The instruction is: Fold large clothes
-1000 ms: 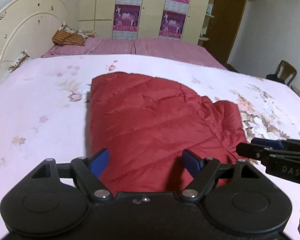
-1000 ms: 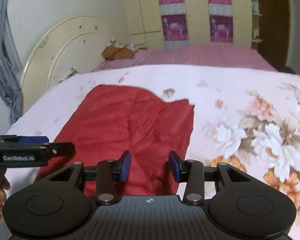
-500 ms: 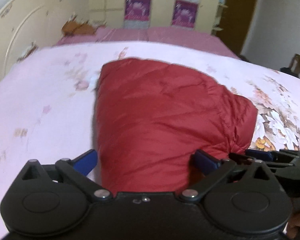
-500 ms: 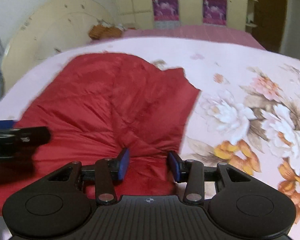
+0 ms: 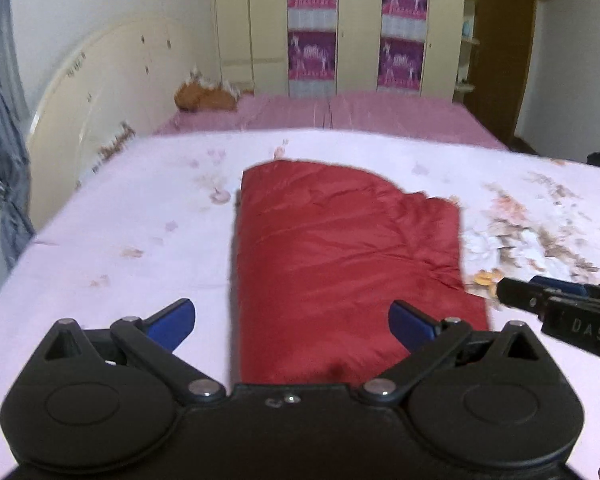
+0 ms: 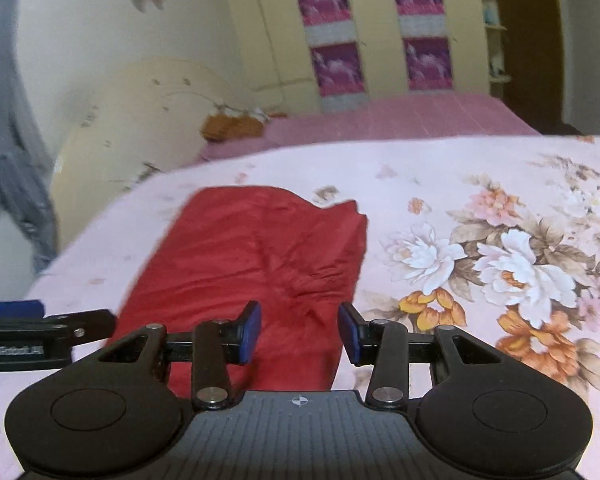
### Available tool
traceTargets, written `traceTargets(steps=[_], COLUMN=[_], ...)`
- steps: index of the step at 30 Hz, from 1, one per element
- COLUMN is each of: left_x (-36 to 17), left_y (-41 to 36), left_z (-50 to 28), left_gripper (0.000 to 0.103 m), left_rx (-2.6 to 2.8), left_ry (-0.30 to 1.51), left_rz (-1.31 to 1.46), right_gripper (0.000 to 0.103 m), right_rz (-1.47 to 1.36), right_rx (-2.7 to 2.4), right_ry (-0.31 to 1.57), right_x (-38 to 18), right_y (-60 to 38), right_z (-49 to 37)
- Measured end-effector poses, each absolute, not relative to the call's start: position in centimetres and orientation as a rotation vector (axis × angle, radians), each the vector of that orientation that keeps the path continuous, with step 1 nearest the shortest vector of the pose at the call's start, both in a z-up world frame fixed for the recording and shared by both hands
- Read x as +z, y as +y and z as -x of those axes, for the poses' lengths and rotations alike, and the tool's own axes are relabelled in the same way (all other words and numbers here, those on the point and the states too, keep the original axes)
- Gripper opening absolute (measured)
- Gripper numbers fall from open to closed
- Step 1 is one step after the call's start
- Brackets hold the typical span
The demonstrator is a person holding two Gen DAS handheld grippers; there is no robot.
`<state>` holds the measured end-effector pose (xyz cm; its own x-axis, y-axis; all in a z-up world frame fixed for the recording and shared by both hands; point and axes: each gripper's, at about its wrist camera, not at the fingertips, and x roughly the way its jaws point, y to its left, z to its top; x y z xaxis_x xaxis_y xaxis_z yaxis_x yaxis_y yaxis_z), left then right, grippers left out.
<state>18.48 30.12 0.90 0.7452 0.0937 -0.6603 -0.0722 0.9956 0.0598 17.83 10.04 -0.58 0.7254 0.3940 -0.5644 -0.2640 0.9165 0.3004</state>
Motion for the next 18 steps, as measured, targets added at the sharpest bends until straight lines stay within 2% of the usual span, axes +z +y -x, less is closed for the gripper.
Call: traceTargets(steps=[1,2,3,4,11,18], left_x=[1.5,2.0,2.4,2.7,4.7,5.8], left_y=[29.8,29.4,28.9,28.5,26.3,25.5], left_z=[-17.2,-16.1,-14.6,-13.4,-3.9,2.1], left_gripper=[0.103,0.103,0.103,0.103,0.103,0.103], left_rx=[0.095,0.102,0.117,0.125,0.173,0.208], left_ry=[0.714,0.710,0.712,0.710,0.683,0.691], left_rz=[-0.021,-0.009,-0.007,-0.010,-0.030,-0.015], right_gripper=[0.045,0.052,0.080,0.093,0.093,0.097], right_rz=[-0.202,-0.198,-0.194,-0.188,-0.101,-0.120], right_rx=[0.385,0.399,0.412,0.422,0.455,0.412], right_ry=[0.658,0.652,0.641,0.623,0.564,0.509], right_x=[0.0,0.5,1.0,1.4,4.2,6.2], right_y=[9.8,9.7,9.3,9.0,7.3,5.8], right_z=[-16.5,-15.2,-13.7,-12.1,-1.1,5.3])
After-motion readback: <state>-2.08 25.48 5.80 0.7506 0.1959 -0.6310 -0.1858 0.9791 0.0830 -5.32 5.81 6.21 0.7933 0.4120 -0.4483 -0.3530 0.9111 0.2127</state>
